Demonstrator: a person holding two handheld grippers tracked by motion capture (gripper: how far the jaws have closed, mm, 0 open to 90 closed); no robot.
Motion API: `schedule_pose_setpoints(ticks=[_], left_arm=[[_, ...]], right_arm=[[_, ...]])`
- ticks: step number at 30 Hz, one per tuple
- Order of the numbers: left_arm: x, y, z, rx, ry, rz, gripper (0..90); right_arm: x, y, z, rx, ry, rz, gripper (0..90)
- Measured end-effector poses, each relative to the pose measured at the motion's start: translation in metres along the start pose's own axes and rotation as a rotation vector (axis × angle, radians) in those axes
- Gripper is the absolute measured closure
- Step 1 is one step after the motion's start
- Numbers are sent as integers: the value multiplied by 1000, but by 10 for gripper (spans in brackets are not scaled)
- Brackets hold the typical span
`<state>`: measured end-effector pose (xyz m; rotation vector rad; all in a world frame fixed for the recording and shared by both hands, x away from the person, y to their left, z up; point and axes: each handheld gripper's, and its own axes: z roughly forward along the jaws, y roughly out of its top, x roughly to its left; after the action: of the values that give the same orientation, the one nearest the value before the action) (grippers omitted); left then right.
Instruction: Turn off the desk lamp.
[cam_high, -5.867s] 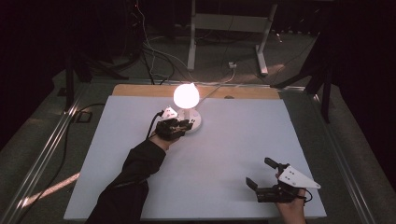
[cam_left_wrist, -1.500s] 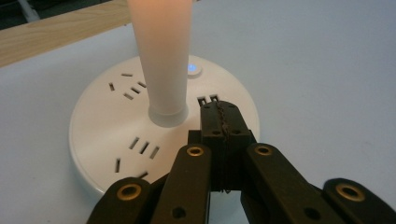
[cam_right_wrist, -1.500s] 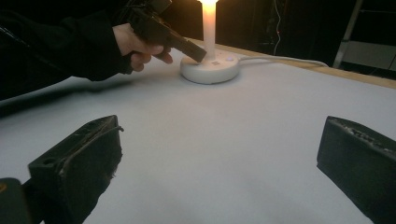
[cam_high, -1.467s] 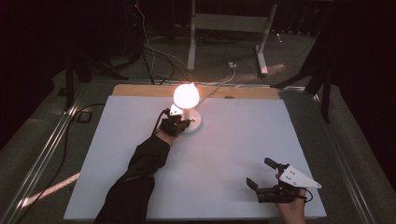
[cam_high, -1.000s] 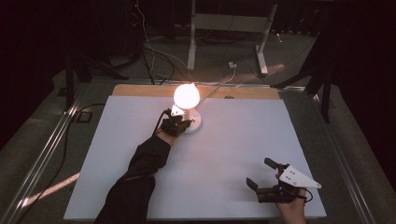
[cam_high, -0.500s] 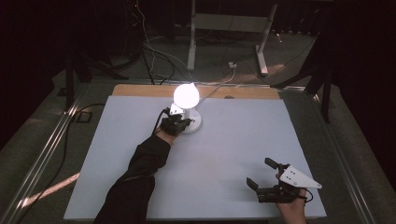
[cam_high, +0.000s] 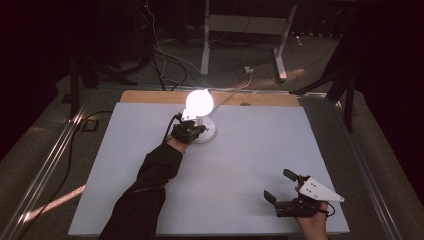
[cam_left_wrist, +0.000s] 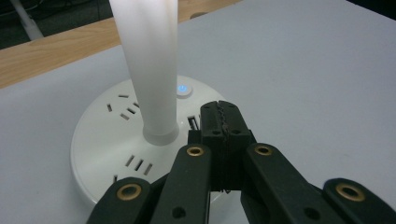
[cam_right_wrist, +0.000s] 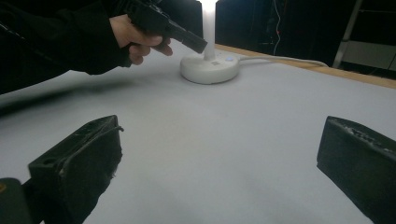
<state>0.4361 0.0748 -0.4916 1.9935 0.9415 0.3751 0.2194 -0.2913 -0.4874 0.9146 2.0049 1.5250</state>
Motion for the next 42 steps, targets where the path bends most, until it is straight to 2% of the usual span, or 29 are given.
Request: schedule_pose_setpoints(ticks=[23, 27, 29, 34, 39, 42], left_arm=[[1, -12, 11, 27, 4, -5, 900], [1, -12, 11, 32, 12, -4, 900], [0, -12, 12, 32, 35, 3, 900], [0, -12, 12, 33, 33, 5, 900], [0, -11, 9, 26, 7, -3, 900], [0, -8, 5, 14, -9, -28, 900]], right_arm=[[0, 0, 0, 3, 0, -2, 0], [0, 0, 0, 3, 0, -3, 0], [0, 0, 0, 4, 0, -2, 0], [1, 0, 1, 7, 1, -2, 0], [0, 0, 0, 2, -1, 0, 0], [-1, 0, 0, 4, -2, 2, 0]])
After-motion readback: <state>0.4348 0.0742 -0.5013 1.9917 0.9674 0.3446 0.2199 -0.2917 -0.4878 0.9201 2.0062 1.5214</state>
